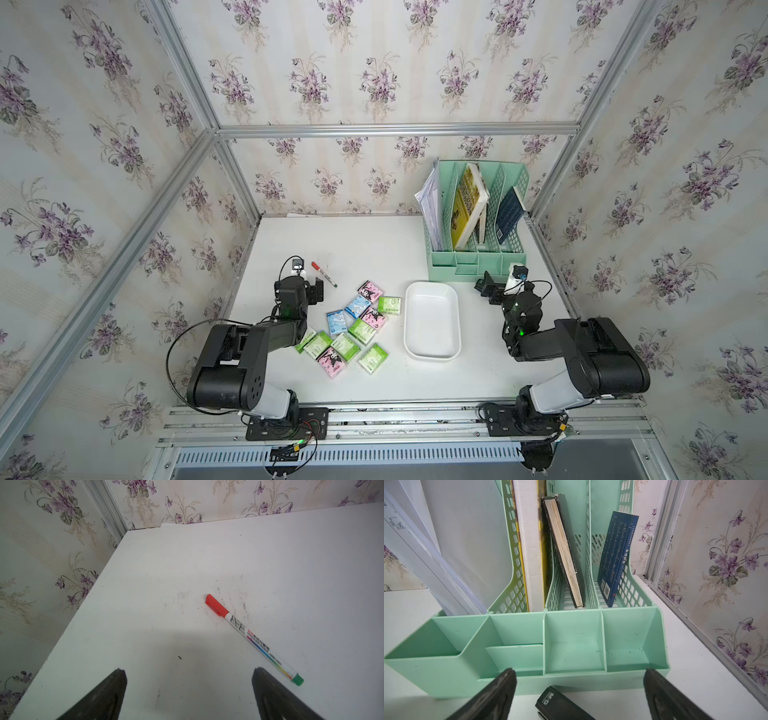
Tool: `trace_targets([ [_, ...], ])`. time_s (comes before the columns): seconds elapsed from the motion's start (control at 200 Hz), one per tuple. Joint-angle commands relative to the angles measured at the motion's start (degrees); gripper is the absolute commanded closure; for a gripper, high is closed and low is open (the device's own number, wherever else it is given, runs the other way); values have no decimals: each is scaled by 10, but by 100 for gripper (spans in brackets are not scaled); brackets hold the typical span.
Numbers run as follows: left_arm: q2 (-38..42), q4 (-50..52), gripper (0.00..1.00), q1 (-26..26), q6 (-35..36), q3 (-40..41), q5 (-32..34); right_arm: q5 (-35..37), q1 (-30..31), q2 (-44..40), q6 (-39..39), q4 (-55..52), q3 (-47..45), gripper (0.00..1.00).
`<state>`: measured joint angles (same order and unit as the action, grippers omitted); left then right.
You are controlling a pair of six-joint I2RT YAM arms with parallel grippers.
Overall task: Put the pocket tissues into the storage box
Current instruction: Pick up the pocket tissues from the center of the board.
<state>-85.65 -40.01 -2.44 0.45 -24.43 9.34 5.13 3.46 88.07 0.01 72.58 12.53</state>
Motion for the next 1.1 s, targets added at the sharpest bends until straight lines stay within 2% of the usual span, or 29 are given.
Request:
trace_targets([
  [0.0, 0, -14, 1, 1, 2, -3, 0, -1, 0, 0, -1, 7, 1, 0],
  [0.59, 2, -14, 1, 1, 1, -4, -2, -13, -5, 0, 0, 1, 5, 0],
  [0.64, 13, 21, 1, 2, -3, -17, 6, -4, -5, -4, 3, -6, 8, 0],
  [0.689, 33, 109, 1, 2, -7, -62, 18, 8, -5, -26, 7, -71, 31, 0],
  [0.779, 41, 302, 1, 1, -18, -175, 35, 26, -5, -58, 15, -258, 129, 2],
  [0.889, 41, 478, 1, -1, -47, -308, 10, 11, -1, -68, 7, -421, 250, 1],
  [0.929, 41, 509, 1, -6, -59, -334, 3, 14, 8, -65, 6, -486, 300, 0],
  [0.989, 81, 520, 1, -18, -72, -347, -17, 20, 32, -54, -1, -577, 376, 0],
  [1.094, 125, 528, 1, -41, -101, -350, -59, 11, 108, -27, -41, -670, 469, 0],
])
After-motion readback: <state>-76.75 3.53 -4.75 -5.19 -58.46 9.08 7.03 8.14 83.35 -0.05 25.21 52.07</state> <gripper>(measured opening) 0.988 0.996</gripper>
